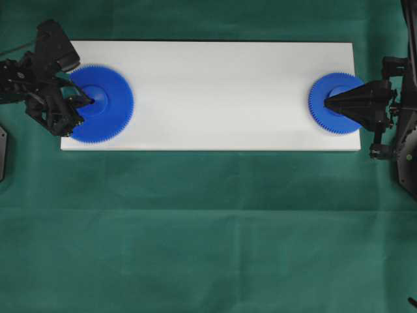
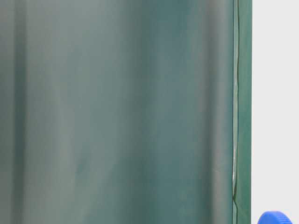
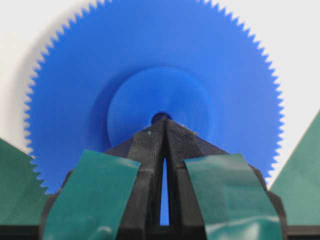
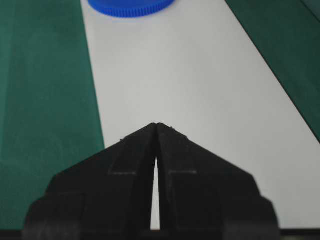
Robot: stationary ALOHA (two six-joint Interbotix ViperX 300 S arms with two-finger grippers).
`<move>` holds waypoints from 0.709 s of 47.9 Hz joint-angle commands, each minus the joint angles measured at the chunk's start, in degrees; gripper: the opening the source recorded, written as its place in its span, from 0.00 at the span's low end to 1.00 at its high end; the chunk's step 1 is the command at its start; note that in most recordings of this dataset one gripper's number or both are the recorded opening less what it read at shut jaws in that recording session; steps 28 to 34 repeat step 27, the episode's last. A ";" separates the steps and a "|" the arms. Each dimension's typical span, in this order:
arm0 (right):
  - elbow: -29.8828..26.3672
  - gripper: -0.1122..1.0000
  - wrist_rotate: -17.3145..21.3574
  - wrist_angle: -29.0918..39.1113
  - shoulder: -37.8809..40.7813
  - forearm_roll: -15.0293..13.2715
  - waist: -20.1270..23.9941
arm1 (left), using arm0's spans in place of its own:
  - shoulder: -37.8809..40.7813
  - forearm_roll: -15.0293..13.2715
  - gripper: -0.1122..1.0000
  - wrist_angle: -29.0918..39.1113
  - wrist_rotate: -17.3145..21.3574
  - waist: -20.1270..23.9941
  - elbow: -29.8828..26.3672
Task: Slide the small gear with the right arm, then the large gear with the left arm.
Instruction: 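Slide the large gear back left to the board's left end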
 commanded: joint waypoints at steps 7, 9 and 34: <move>-0.97 0.57 0.09 -0.62 0.09 0.00 0.09 | -8.79 0.00 0.10 0.79 0.35 -0.18 -1.76; -1.05 0.57 0.09 -0.53 0.09 0.00 0.09 | -10.55 0.00 0.10 0.79 0.35 -0.18 -1.76; -0.88 0.57 0.00 -0.62 0.09 0.00 0.09 | -26.63 0.00 0.10 -2.11 0.09 -2.02 2.99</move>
